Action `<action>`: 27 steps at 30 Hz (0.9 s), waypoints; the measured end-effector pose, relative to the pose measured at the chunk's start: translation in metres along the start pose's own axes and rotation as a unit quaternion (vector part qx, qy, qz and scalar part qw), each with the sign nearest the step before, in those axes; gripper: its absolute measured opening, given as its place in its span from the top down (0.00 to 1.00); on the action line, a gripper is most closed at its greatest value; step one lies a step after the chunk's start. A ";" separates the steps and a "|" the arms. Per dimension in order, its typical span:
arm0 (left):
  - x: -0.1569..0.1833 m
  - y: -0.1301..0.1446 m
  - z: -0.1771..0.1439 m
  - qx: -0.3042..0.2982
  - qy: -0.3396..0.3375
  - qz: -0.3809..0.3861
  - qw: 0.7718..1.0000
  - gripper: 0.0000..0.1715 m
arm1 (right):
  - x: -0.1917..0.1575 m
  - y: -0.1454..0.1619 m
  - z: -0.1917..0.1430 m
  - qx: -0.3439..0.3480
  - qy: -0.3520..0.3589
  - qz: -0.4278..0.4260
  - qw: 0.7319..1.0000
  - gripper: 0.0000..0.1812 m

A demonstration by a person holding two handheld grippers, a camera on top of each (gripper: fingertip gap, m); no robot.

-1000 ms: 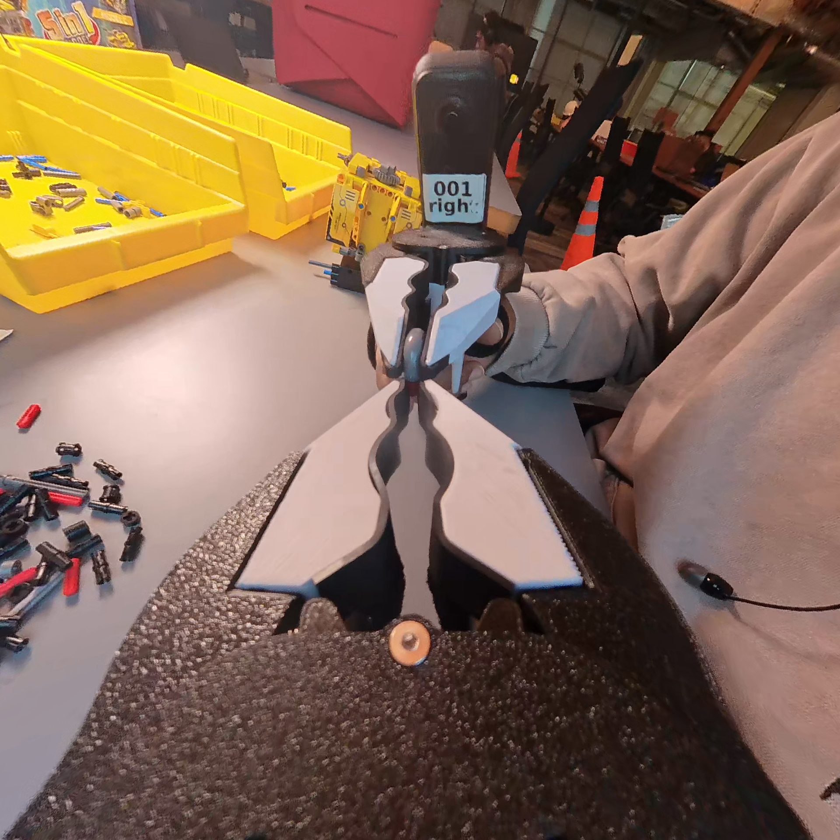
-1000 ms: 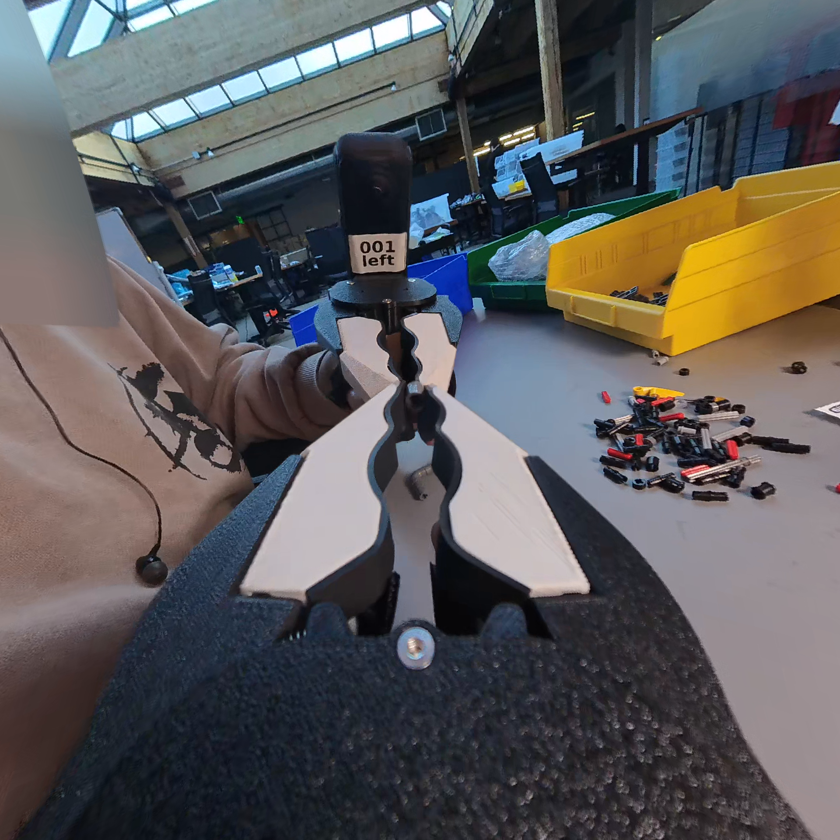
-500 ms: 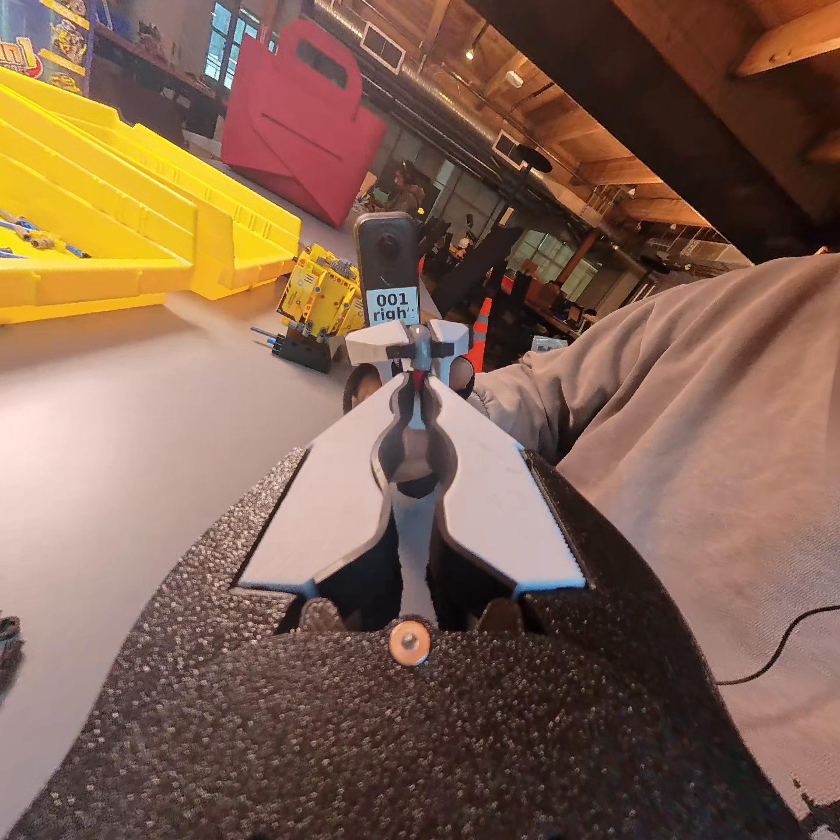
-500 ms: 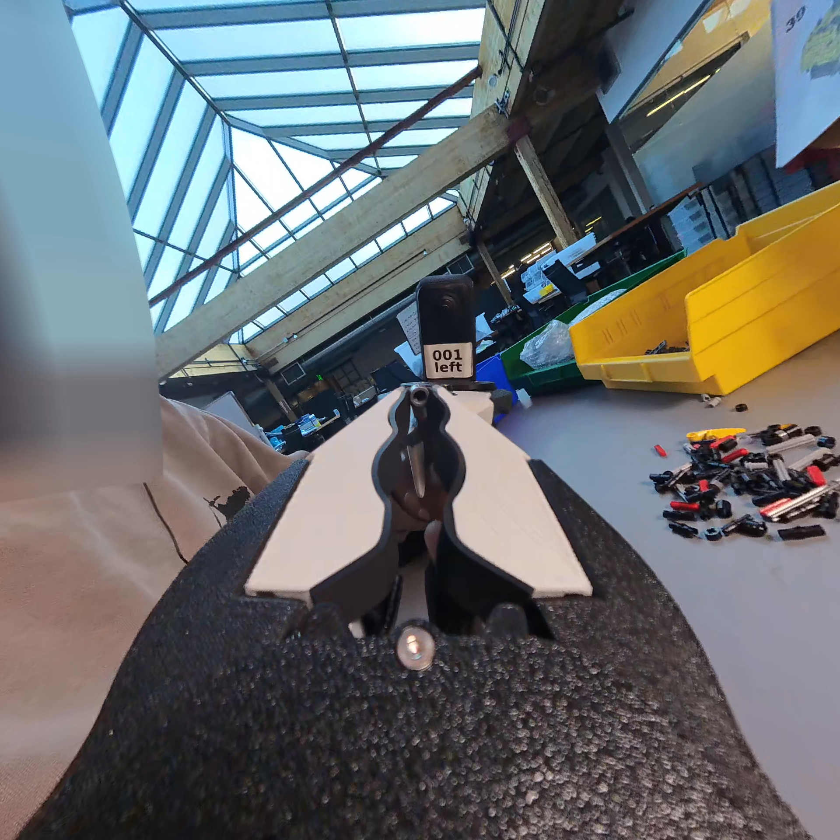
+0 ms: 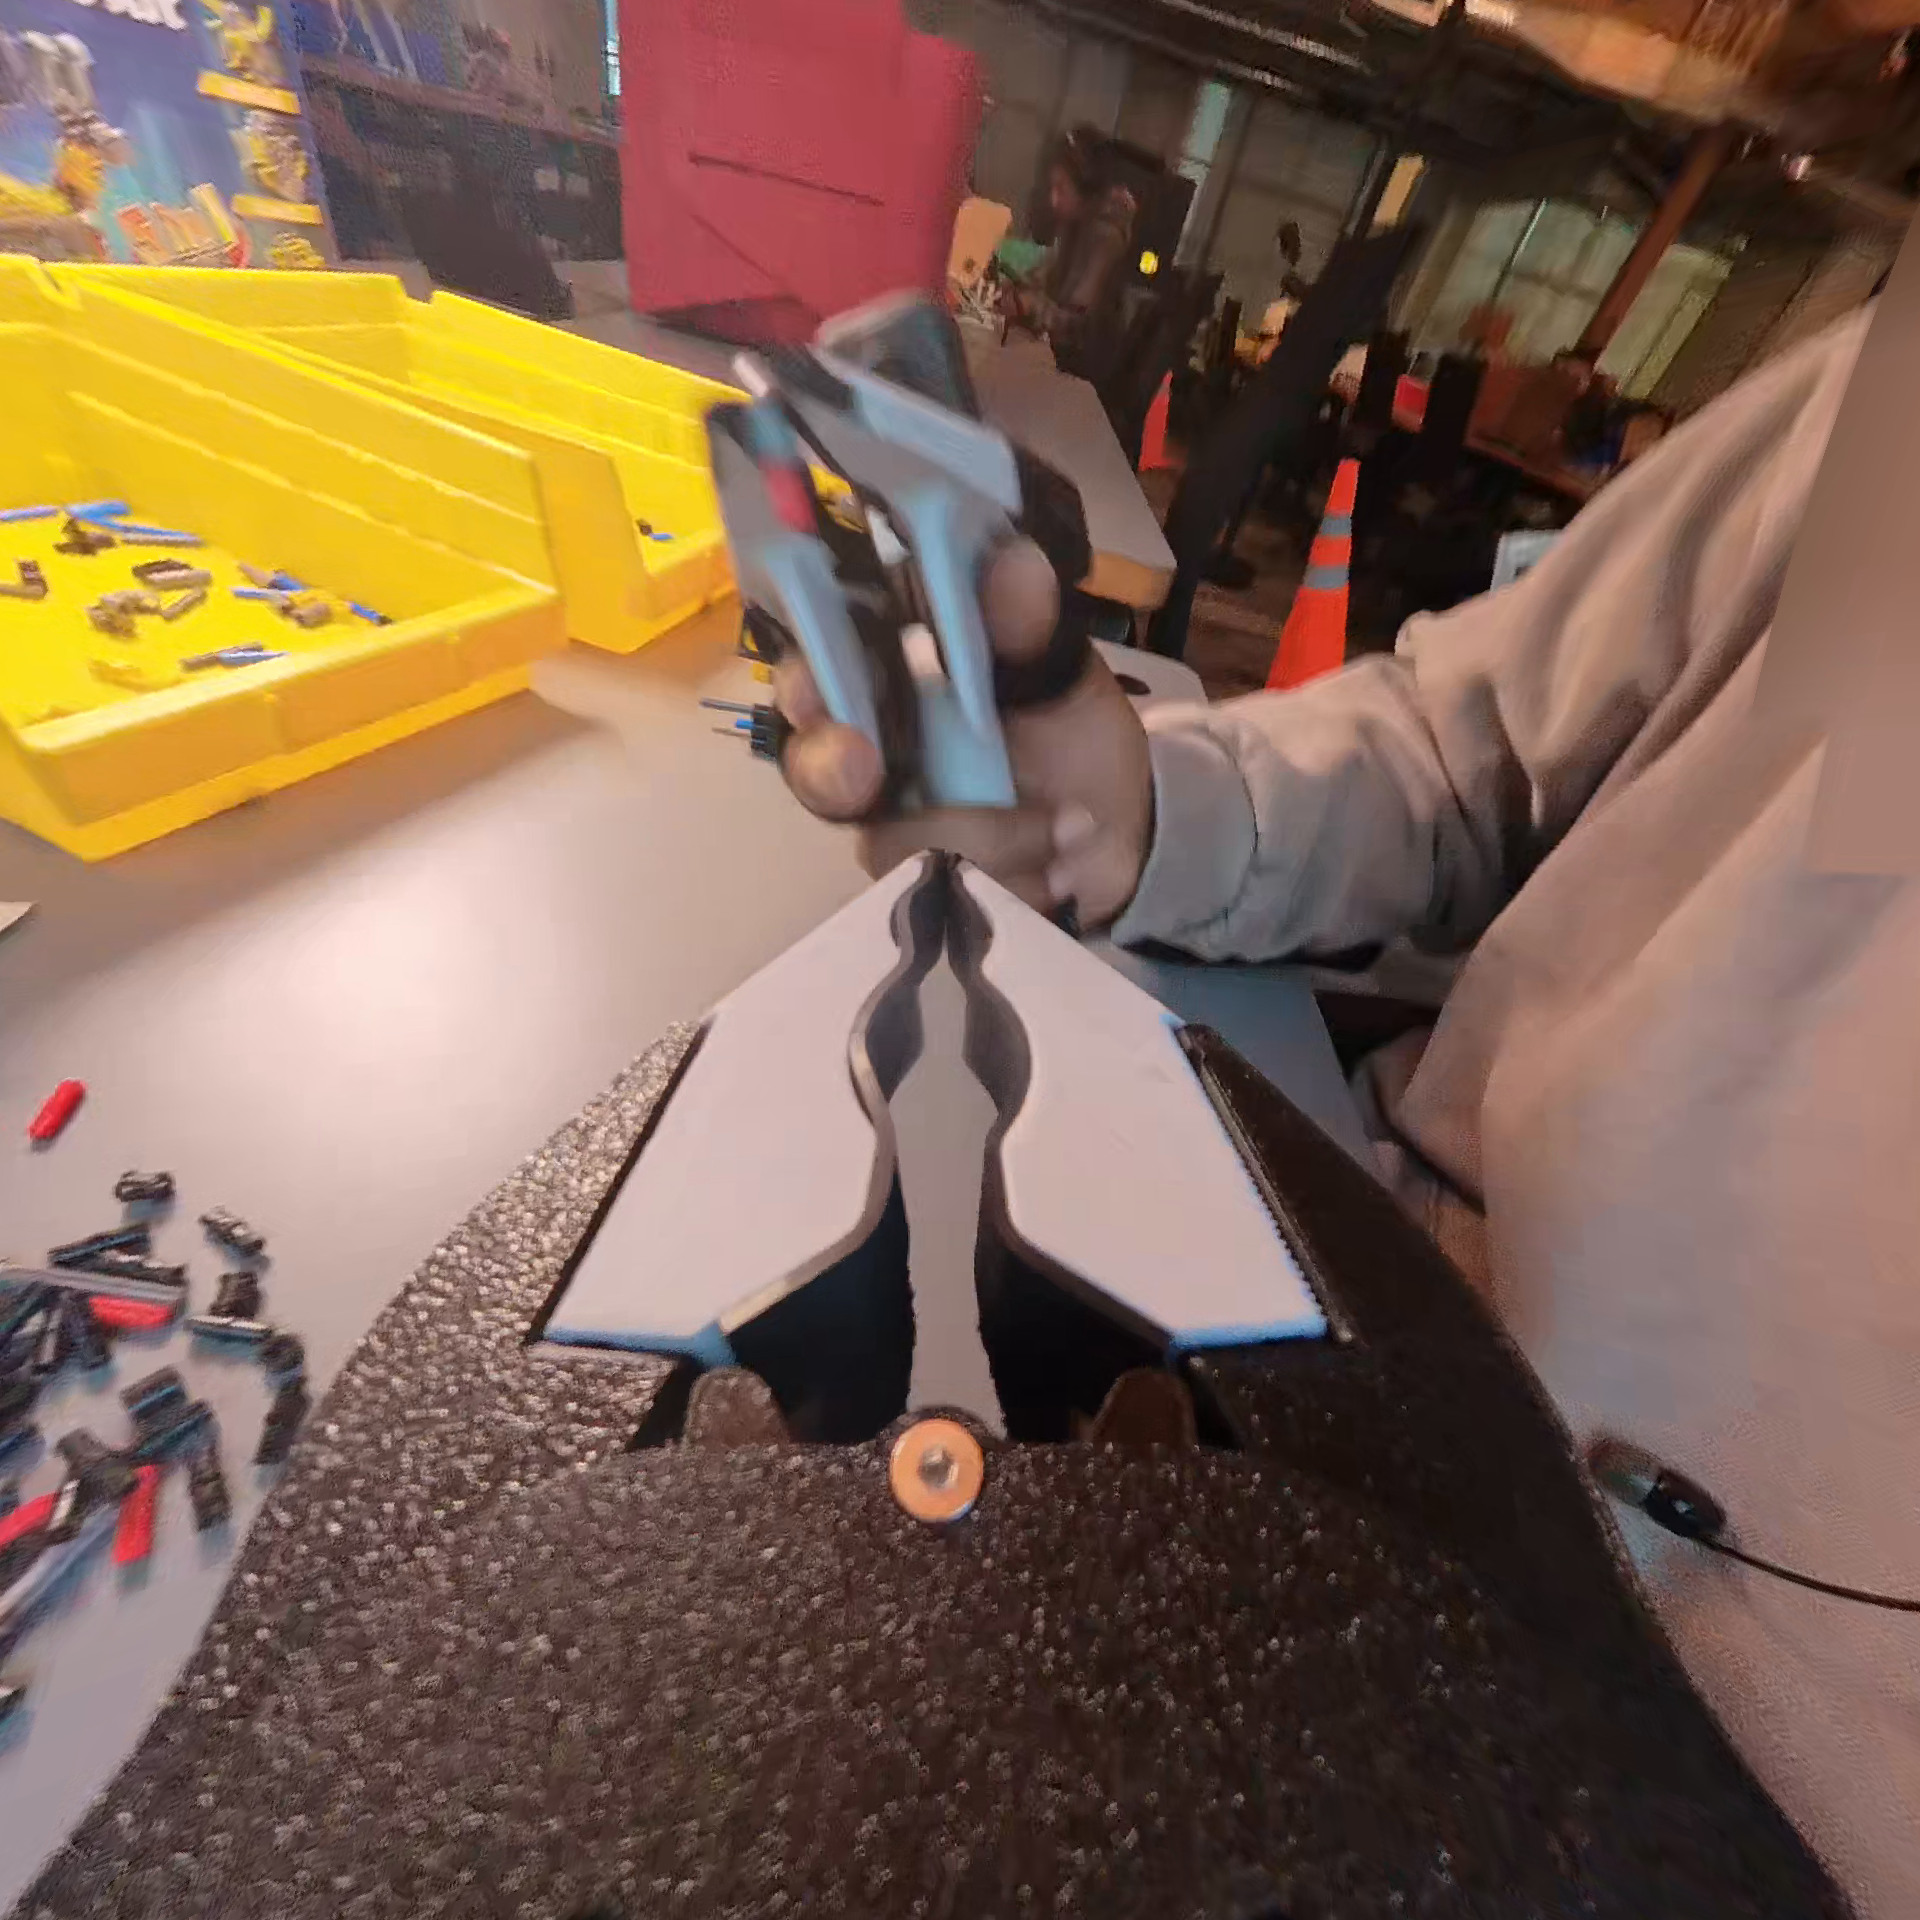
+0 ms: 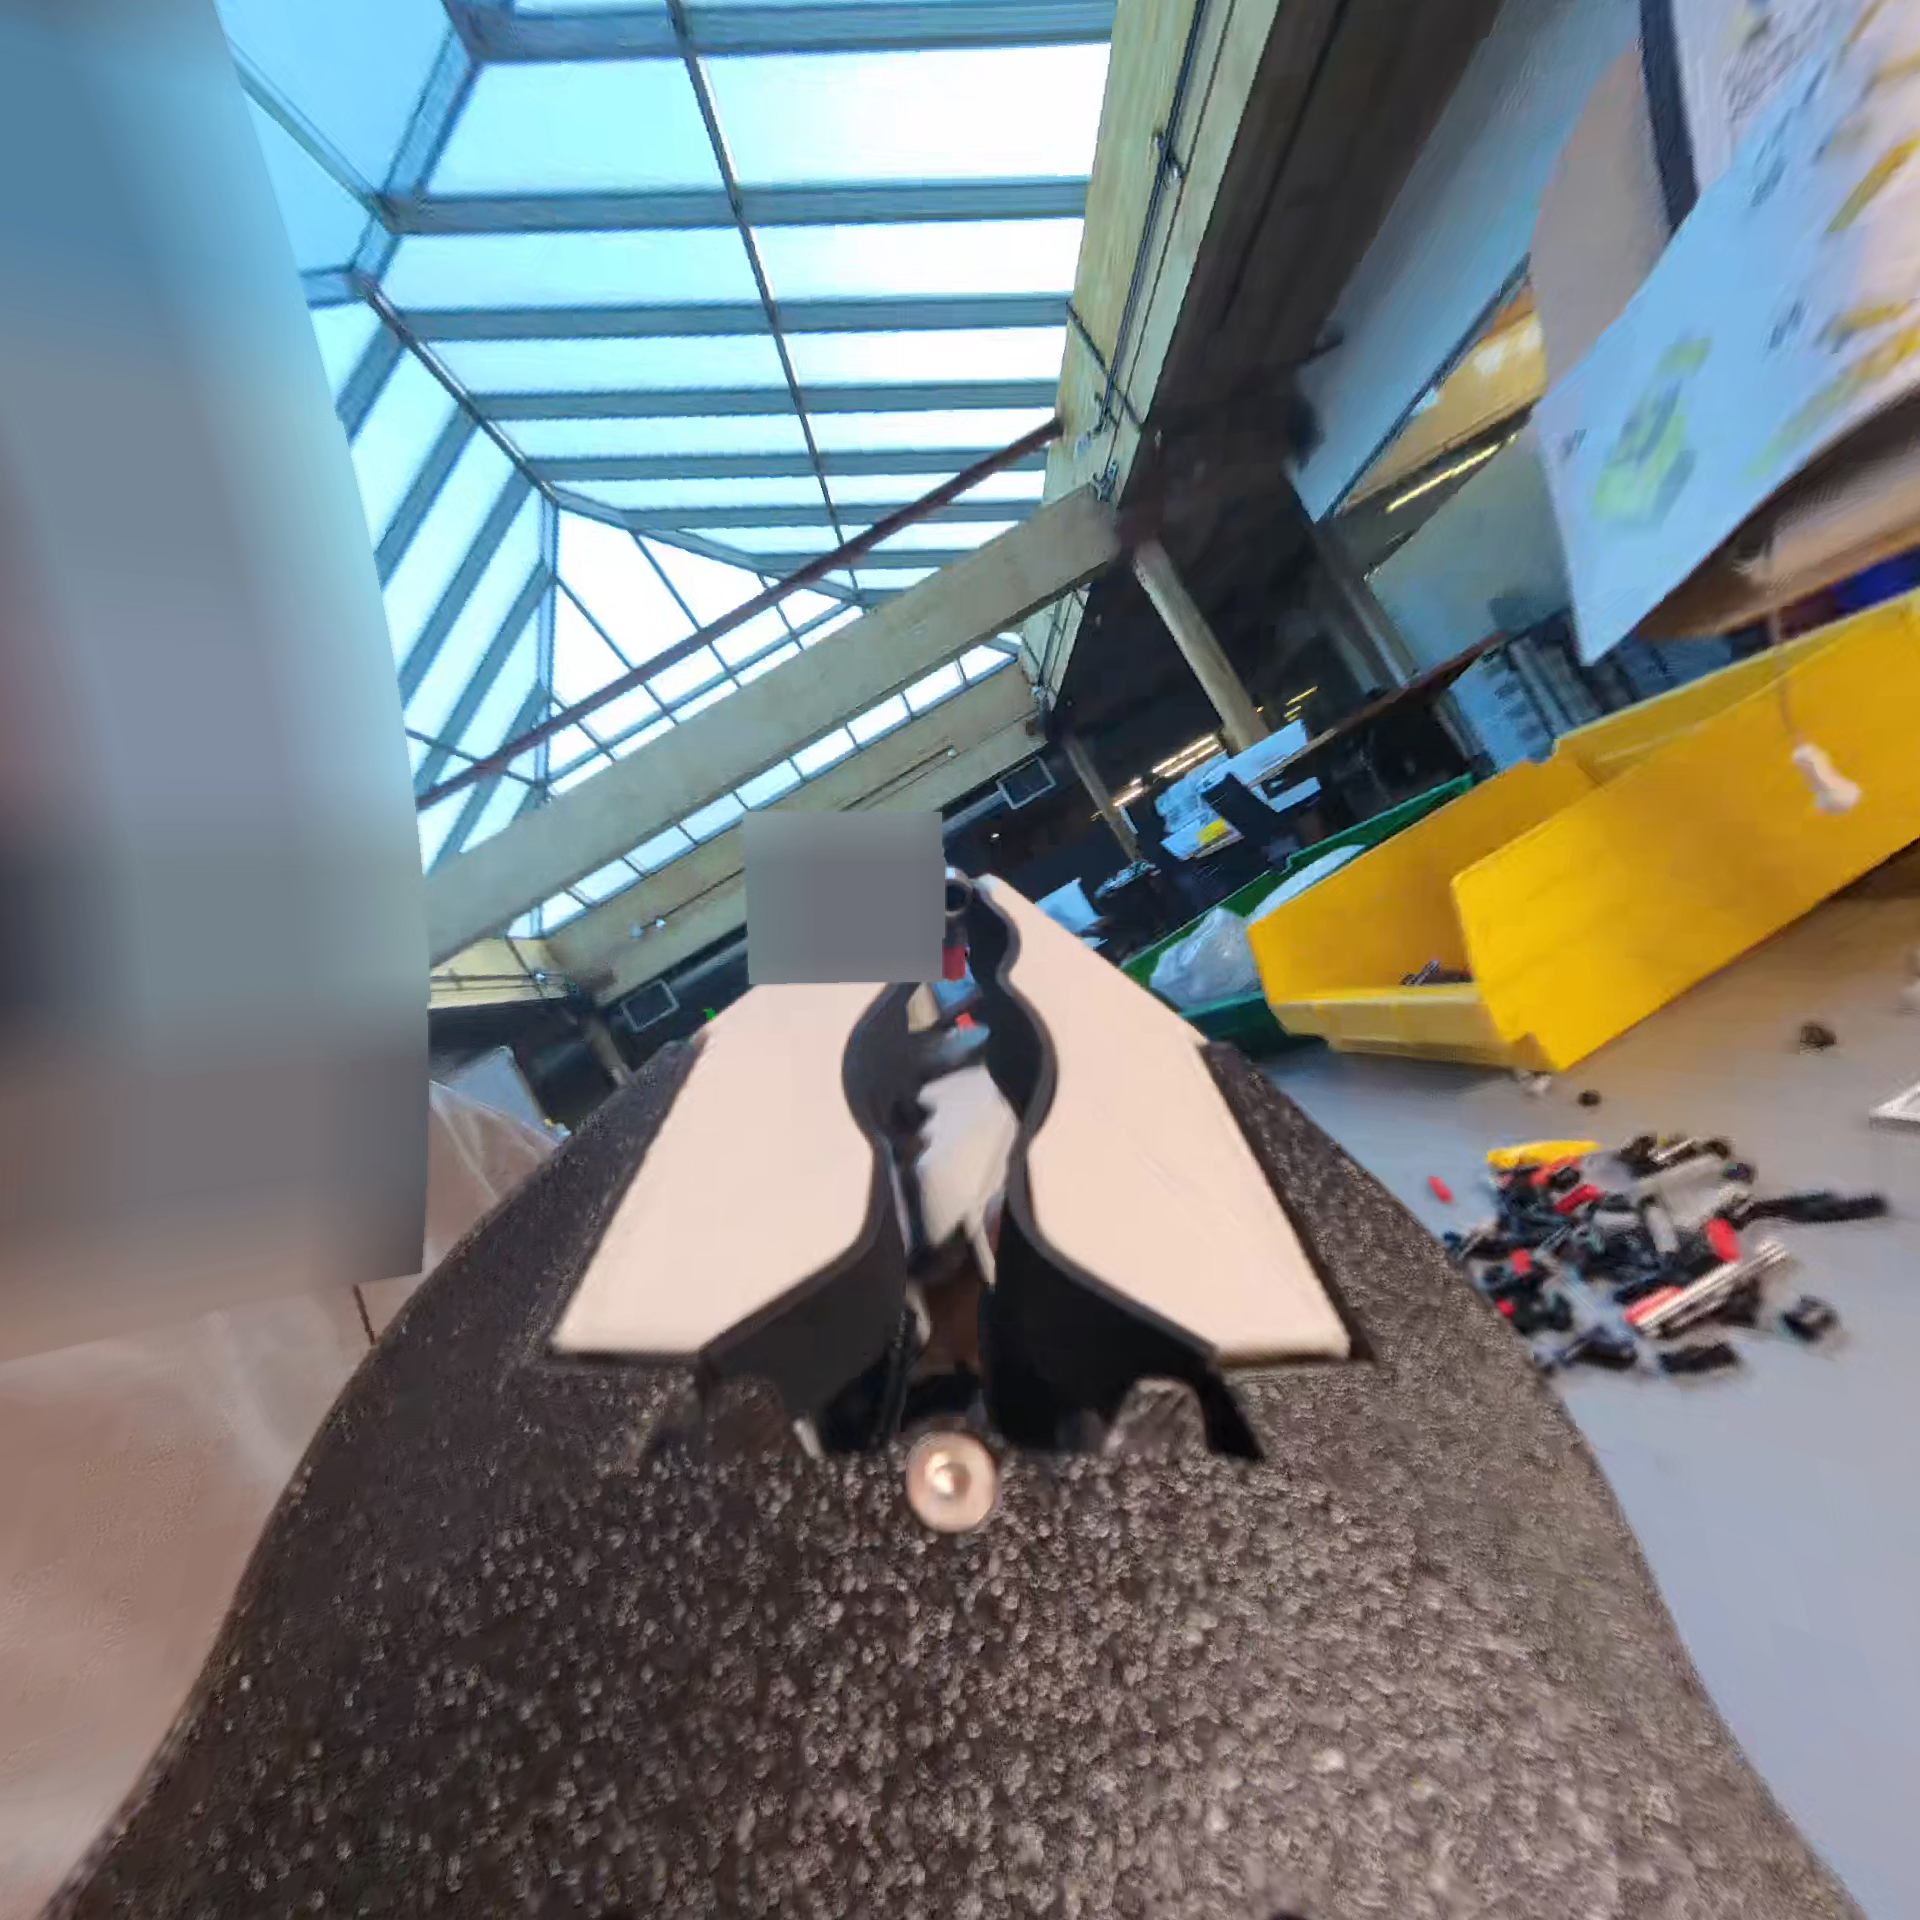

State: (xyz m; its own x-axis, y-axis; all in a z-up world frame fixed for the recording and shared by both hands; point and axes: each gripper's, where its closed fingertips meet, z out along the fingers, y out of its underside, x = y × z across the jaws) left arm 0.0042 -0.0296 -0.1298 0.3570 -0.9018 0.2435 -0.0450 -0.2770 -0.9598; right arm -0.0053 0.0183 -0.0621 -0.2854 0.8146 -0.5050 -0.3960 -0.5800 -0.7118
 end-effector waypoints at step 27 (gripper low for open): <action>-0.011 0.002 -0.012 0.024 0.036 -0.098 0.994 0.98 | 0.005 0.073 0.012 -0.140 -0.021 0.043 0.989 0.97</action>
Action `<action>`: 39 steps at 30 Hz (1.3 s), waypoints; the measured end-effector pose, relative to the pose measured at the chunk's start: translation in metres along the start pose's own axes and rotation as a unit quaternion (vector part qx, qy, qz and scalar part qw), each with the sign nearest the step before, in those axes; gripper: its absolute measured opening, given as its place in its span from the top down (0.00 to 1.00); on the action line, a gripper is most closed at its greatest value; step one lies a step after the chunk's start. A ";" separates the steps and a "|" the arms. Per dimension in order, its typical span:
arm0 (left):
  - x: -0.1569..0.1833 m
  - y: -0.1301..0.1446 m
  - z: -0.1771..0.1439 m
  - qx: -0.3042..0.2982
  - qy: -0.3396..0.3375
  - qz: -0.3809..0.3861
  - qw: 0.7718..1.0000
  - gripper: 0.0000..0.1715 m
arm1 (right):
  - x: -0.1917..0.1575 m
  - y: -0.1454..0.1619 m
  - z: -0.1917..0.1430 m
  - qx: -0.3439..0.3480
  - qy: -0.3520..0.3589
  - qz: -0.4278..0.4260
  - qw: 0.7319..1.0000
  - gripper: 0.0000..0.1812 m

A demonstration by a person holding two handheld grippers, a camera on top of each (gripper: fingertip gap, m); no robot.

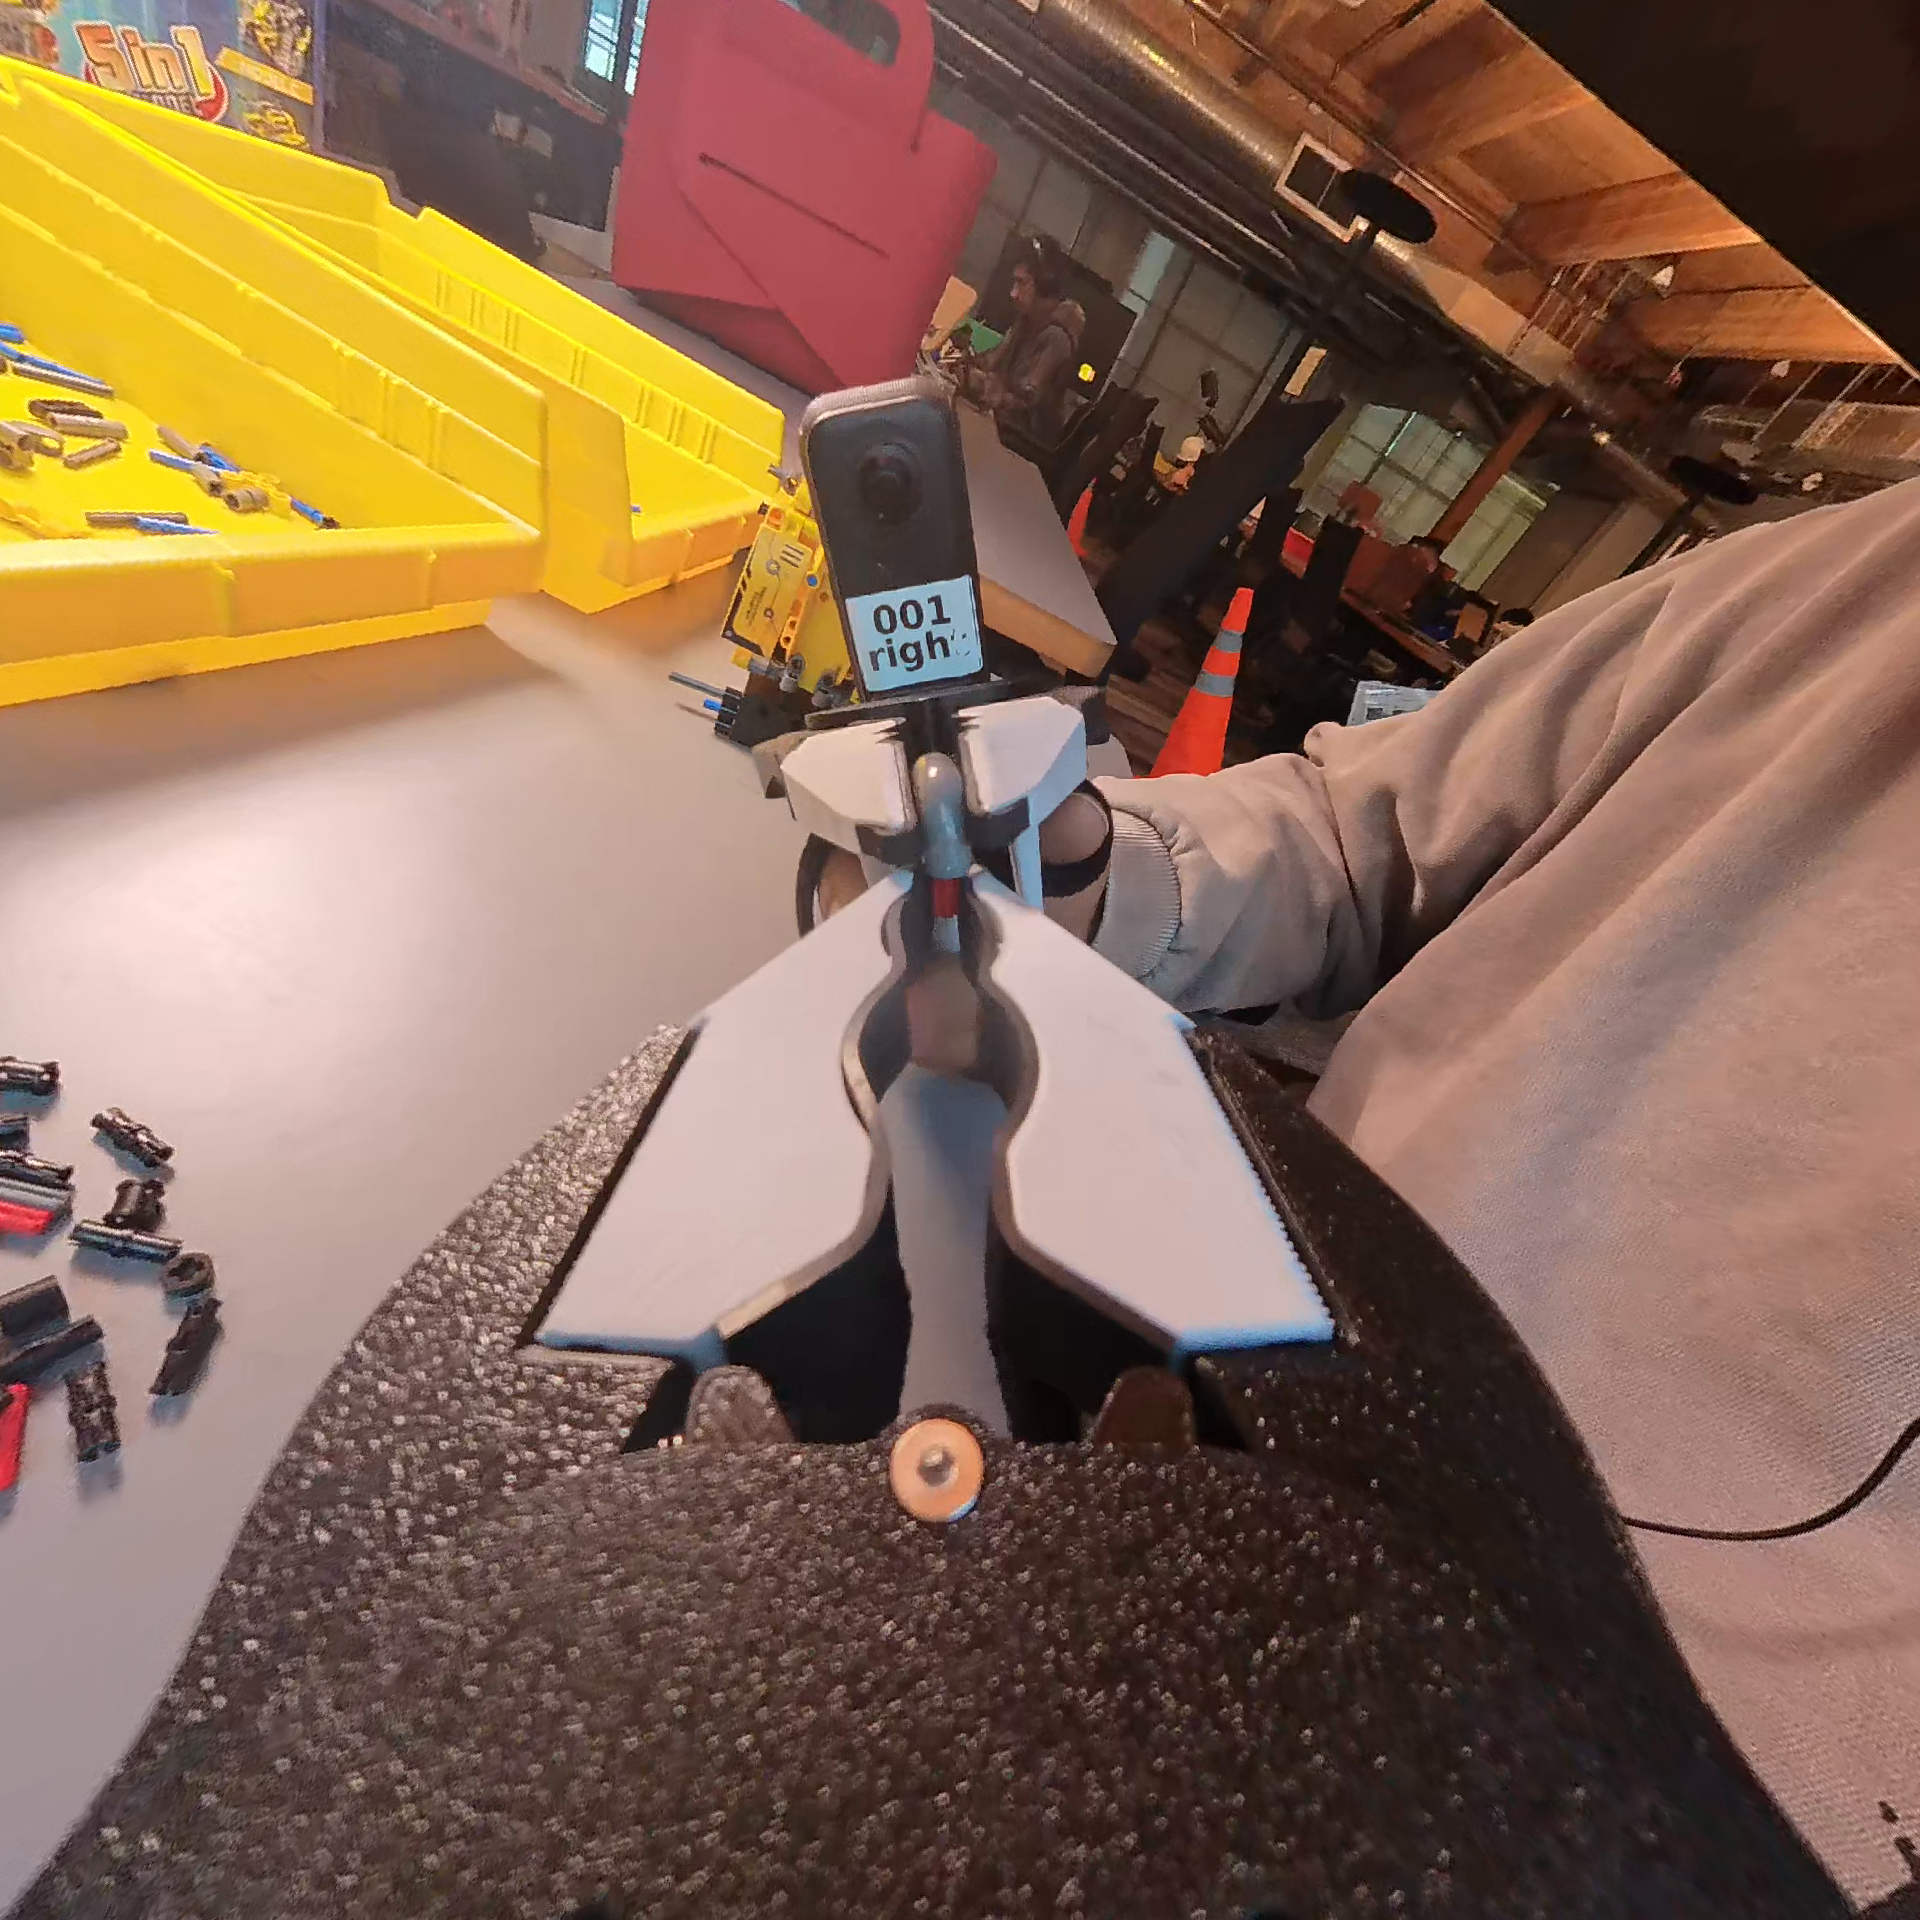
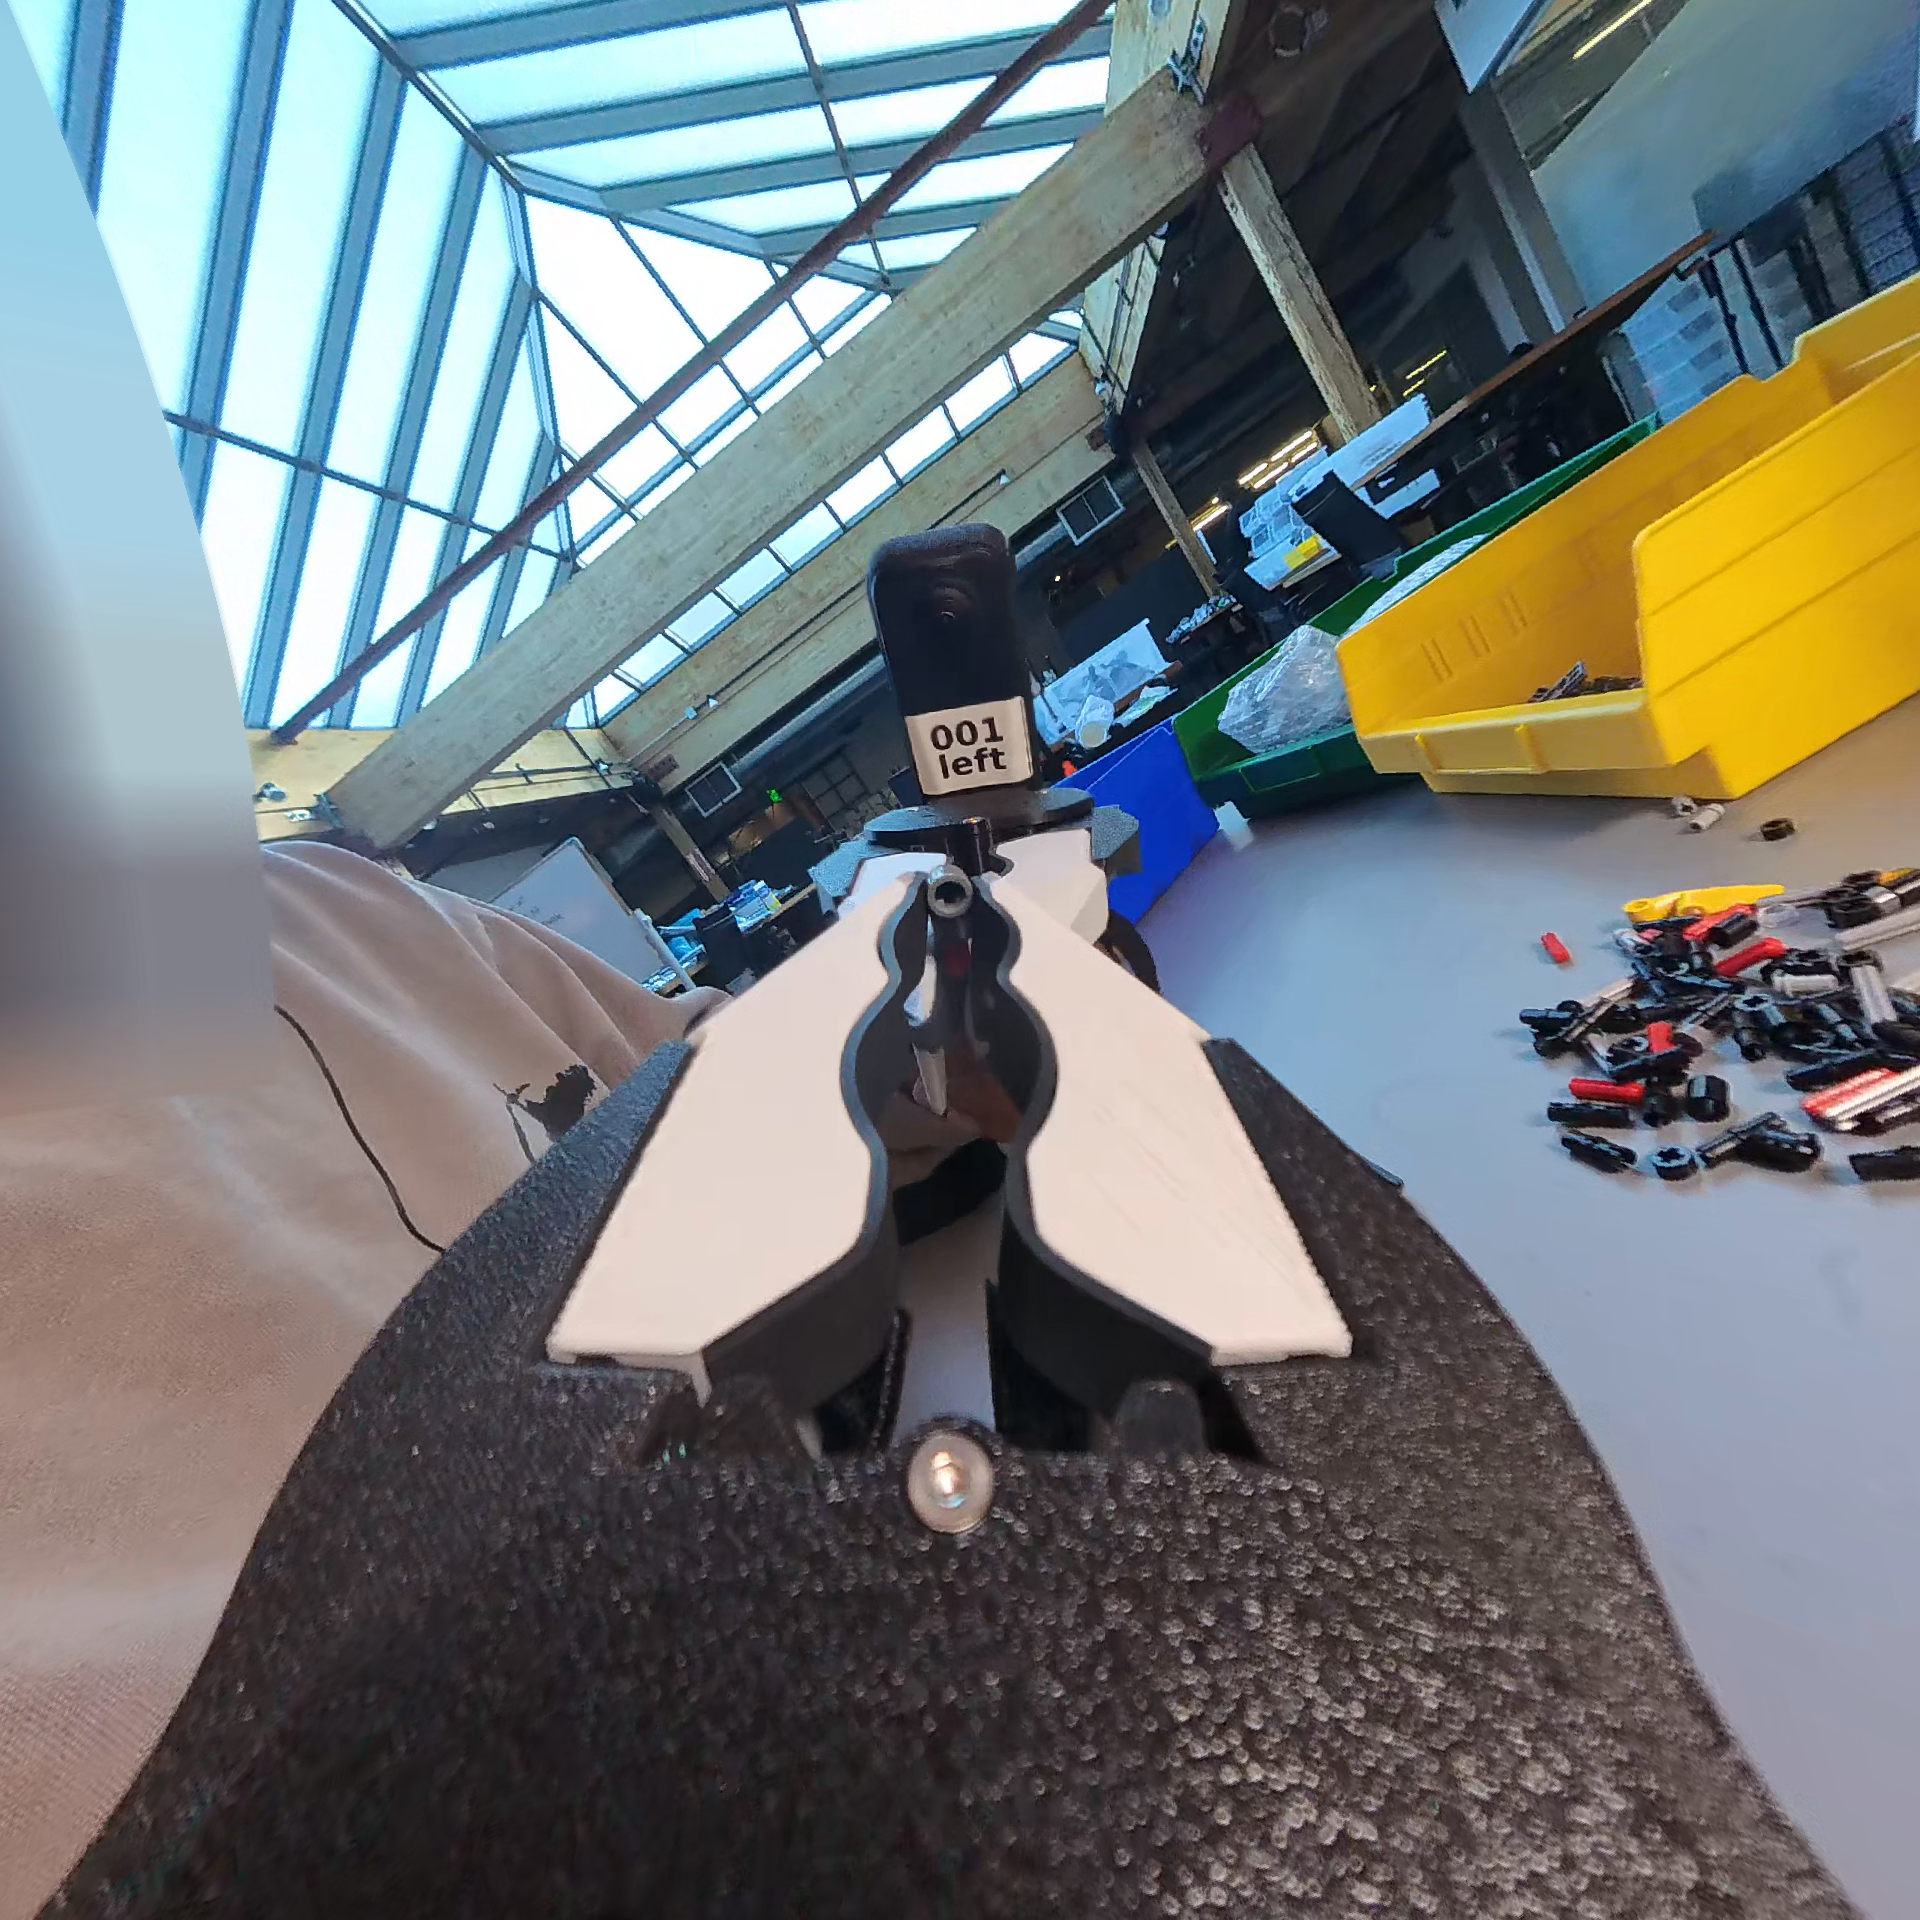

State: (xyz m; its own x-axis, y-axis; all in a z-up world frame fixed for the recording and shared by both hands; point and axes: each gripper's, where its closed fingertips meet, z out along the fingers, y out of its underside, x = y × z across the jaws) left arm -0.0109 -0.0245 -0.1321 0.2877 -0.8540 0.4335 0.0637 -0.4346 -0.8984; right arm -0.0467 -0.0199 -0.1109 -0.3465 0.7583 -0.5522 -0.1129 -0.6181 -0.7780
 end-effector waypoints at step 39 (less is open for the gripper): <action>-0.001 -0.004 0.000 0.016 -0.019 -0.021 0.999 0.89 | 0.002 -0.016 -0.012 0.036 0.033 -0.023 0.999 0.98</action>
State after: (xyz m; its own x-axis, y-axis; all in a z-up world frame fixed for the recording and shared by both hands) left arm -0.0113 -0.0217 -0.1293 0.3204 -0.8235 0.4681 0.1066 -0.4596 -0.8817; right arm -0.0344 -0.0059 -0.1031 -0.2785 0.7964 -0.5368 -0.1943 -0.5941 -0.7806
